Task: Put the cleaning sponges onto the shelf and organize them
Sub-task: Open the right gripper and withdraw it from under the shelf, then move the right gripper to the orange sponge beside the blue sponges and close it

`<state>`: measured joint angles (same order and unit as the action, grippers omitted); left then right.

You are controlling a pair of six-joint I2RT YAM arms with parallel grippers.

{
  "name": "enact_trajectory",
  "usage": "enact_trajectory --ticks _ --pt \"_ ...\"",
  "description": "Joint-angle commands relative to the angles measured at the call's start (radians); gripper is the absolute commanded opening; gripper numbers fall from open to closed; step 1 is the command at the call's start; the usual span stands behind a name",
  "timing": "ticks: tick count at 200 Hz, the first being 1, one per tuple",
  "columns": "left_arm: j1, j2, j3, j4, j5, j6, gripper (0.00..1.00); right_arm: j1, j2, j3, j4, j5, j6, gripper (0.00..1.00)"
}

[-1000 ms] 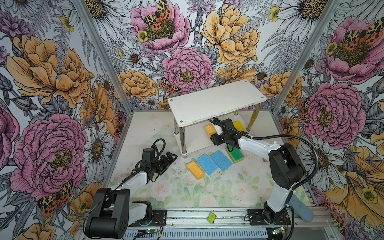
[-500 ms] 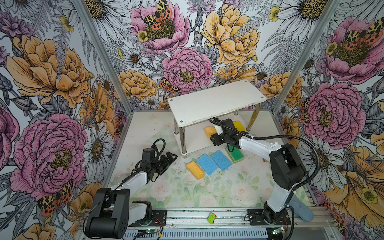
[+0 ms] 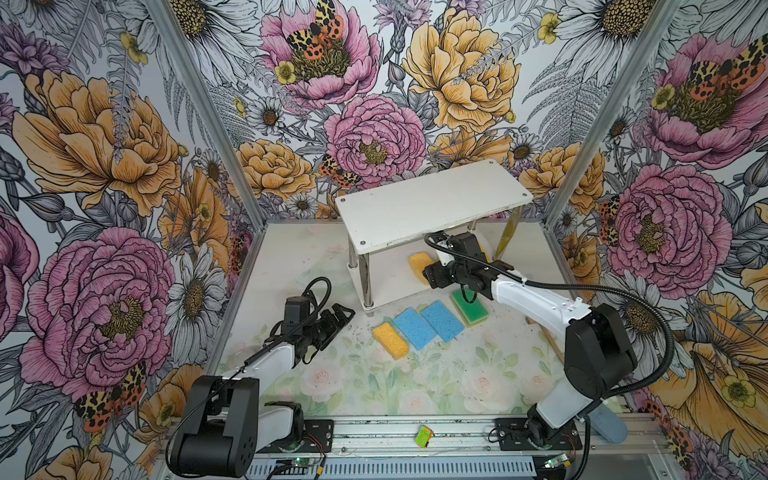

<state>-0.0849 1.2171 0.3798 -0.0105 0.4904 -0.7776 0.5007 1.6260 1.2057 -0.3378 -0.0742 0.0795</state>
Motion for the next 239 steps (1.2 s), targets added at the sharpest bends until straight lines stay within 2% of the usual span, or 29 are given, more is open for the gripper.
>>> enact_trajectory --ticks 1,46,106,135,185,239 --pt "0.001 0.005 0.019 0.011 0.020 0.026 0.99 0.038 -0.075 -0.035 -0.032 -0.041 -0.015 0.80" --pt "0.012 0.017 0.023 0.015 0.028 0.036 0.99 0.119 -0.174 -0.118 -0.058 -0.085 0.011 0.82" --pt "0.020 0.030 0.010 0.042 0.038 0.037 0.99 0.225 -0.247 -0.235 -0.059 -0.109 0.125 0.84" --pt "0.027 0.034 0.010 0.046 0.042 0.038 0.99 0.286 -0.213 -0.252 -0.058 -0.105 0.169 0.84" --pt "0.031 0.026 0.002 0.046 0.042 0.033 0.99 0.457 -0.066 -0.210 -0.056 -0.068 0.226 0.84" --pt "0.034 0.020 -0.004 0.046 0.051 0.032 0.99 0.512 0.067 -0.138 -0.057 -0.039 0.232 0.84"
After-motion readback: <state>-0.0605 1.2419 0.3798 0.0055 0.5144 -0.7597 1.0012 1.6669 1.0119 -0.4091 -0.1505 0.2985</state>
